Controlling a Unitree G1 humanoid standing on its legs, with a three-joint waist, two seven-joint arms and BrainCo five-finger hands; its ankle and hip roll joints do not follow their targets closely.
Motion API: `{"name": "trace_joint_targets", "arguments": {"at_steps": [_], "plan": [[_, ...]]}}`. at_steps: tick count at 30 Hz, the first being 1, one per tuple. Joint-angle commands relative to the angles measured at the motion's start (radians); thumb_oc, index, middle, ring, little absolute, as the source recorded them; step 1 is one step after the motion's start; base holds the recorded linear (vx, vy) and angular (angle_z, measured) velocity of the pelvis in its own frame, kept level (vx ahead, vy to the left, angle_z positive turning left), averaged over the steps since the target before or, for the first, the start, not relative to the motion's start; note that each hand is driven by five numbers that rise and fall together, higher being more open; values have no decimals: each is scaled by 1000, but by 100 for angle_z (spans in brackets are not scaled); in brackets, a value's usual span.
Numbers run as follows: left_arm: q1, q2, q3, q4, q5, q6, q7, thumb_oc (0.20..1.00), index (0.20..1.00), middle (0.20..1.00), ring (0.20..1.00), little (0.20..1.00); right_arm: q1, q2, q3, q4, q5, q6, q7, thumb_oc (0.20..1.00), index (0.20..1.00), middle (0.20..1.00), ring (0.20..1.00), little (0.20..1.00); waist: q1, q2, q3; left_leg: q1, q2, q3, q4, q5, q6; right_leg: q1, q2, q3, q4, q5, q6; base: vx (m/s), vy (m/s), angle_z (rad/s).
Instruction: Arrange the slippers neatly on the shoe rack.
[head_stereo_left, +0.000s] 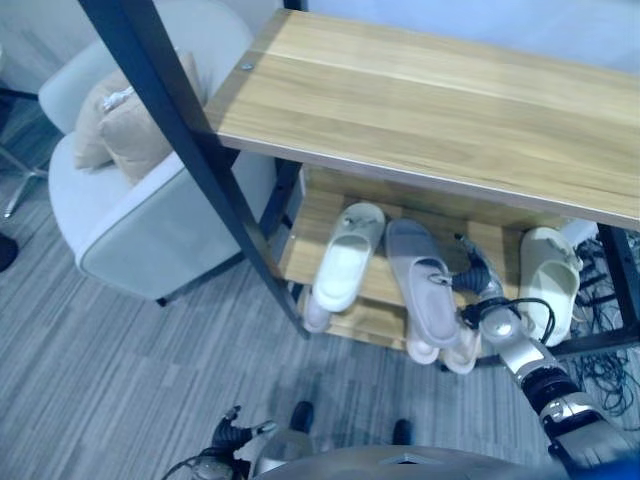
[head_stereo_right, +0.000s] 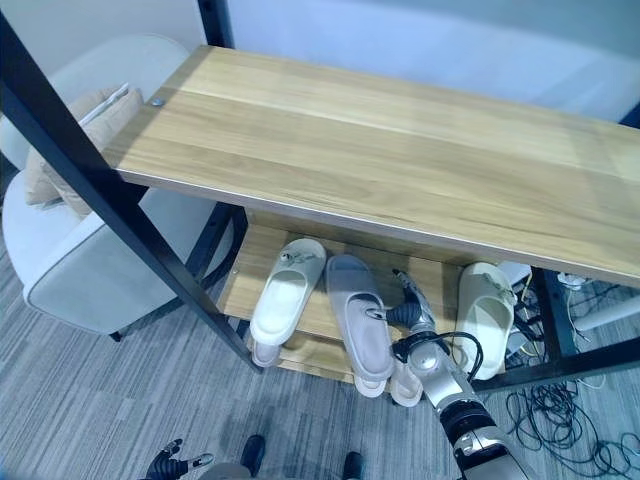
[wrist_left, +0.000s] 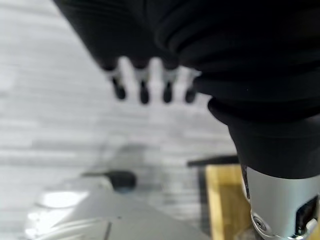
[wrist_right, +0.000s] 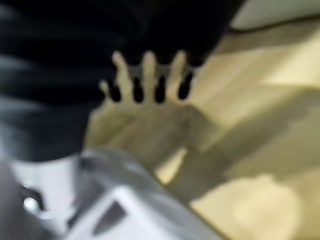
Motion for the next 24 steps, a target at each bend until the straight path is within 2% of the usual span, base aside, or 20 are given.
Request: {"name": "trace_joint_targets", "arguments": {"at_steps": [1,8,9,10,11,12,17,21,24], "plan": [[-54,6,-23,54,23,-18,18,1000,1000,1000,1000,1000,-60,-29,-2,8,60,-42,-24,1000,1000,1000,1000,1000,52,-7,-3,-40,6,-45,59,-2,5,36,-48,11,99,-3,71,12,1,20],[-23,13,-25,98,27,-13,-1,1000,1000,1000,1000,1000,-155,4,60,137,150,-52,32,1000,1000,1000,1000,1000,75,-27,-14,-31,5,-52,42,4,1,48,-45,1,91,-3,68,11,10,7],[-23,13,-24,105,26,-9,-3,1000,1000,1000,1000,1000,-159,5,64,137,158,-51,38,555,555,555,555,555,77,-29,-15,-30,4,-51,42,5,0,48,-45,-2,91,-2,69,0,0,0],[-25,12,-24,107,24,-9,-4,1000,1000,1000,1000,1000,-160,7,67,137,160,-50,41,391,391,391,391,391,77,-30,-15,-30,5,-51,41,5,0,49,-45,-3,91,-2,69,0,0,0],[-25,12,-24,107,24,-9,-4,1000,1000,1000,1000,1000,-160,7,67,137,160,-50,41,325,325,325,325,325,77,-30,-15,-30,5,-51,41,5,0,49,-45,-3,91,-2,69,0,0,0],[-27,7,-25,112,27,-7,-5,1000,1000,1000,1000,1000,-154,9,68,143,160,-48,45,200,200,200,200,200,77,-29,-16,-27,5,-52,40,5,0,50,-46,-4,91,-1,69,0,0,0],[-27,-6,-27,105,34,-4,-6,1000,1000,1000,1000,1000,-103,-6,41,85,133,-49,28,200,200,200,200,200,63,-23,-24,-16,6,-50,37,1,1,55,-49,-2,90,-1,70,0,0,0],[-30,-21,-18,94,46,-6,0,1000,1000,1000,1000,1000,5,-47,-47,-62,69,-59,-22,200,200,200,200,200,36,-9,-30,-5,7,-38,35,-3,3,57,-52,5,90,-2,71,0,0,0],[-37,-28,-13,94,54,-7,-1,1000,1000,1000,1000,1000,77,-52,-89,-173,72,-75,-20,200,200,200,200,200,19,-1,-37,3,8,-27,34,-6,4,58,-52,14,87,-1,72,-20,4,-6]]}}
